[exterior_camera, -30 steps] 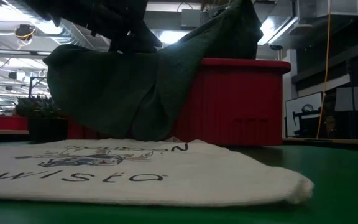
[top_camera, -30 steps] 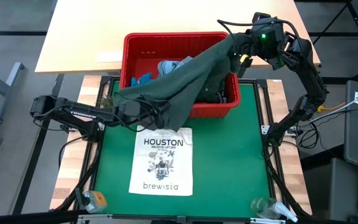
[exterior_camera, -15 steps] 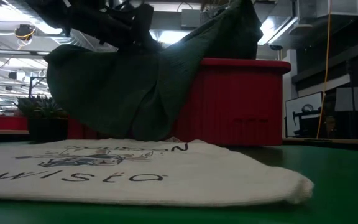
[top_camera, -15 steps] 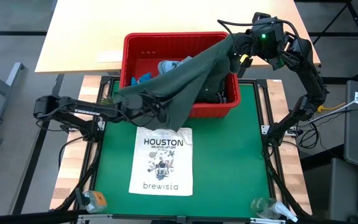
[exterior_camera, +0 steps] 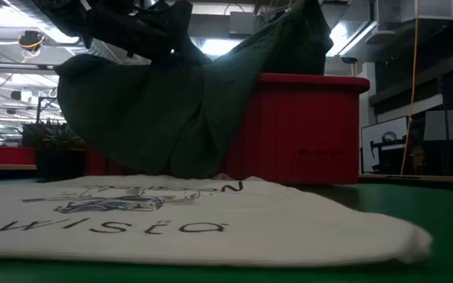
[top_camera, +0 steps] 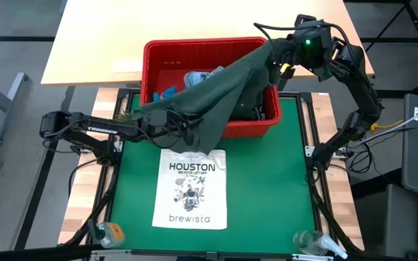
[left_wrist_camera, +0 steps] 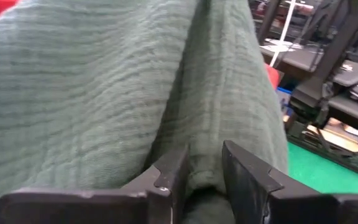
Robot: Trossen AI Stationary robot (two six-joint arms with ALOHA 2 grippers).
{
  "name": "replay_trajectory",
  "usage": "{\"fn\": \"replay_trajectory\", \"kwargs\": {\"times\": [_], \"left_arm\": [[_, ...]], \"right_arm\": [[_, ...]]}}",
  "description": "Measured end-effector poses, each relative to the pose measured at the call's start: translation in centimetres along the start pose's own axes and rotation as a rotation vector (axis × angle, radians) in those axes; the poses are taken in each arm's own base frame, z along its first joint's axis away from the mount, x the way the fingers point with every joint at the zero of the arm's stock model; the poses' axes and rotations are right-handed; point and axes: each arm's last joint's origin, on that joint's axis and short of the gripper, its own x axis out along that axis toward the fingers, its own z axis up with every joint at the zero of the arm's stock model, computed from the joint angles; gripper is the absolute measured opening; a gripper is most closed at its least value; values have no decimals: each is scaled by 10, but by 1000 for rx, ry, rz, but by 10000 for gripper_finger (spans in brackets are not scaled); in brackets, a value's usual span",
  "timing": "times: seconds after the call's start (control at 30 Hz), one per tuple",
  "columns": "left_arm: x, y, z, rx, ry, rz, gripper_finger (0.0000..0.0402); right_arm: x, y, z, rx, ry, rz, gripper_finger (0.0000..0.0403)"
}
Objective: Fold Laundry from Bin
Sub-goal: Fold the green t-shirt
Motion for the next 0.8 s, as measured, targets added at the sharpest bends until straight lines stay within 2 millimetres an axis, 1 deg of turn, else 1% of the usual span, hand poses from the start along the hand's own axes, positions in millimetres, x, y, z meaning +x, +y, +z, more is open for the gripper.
{"fn": "replay_trajectory", "kwargs": {"times": [0.13,0.27,0.63,0.73,0.8], "left_arm": [[0,-1,-1,44,11,-32,92],[0,-1,-1,52,13,-32,92],[2,8,-3,116,72,-69,91],[2,8,-3,151,71,-73,83],[3,9,-3,152,70,-66,71]], "right_arm": [[0,0,0,0,0,0,3],[0,0,0,0,0,0,3],[0,0,0,0,0,0,3],[0,0,0,0,0,0,3],[0,0,0,0,0,0,3]]}}
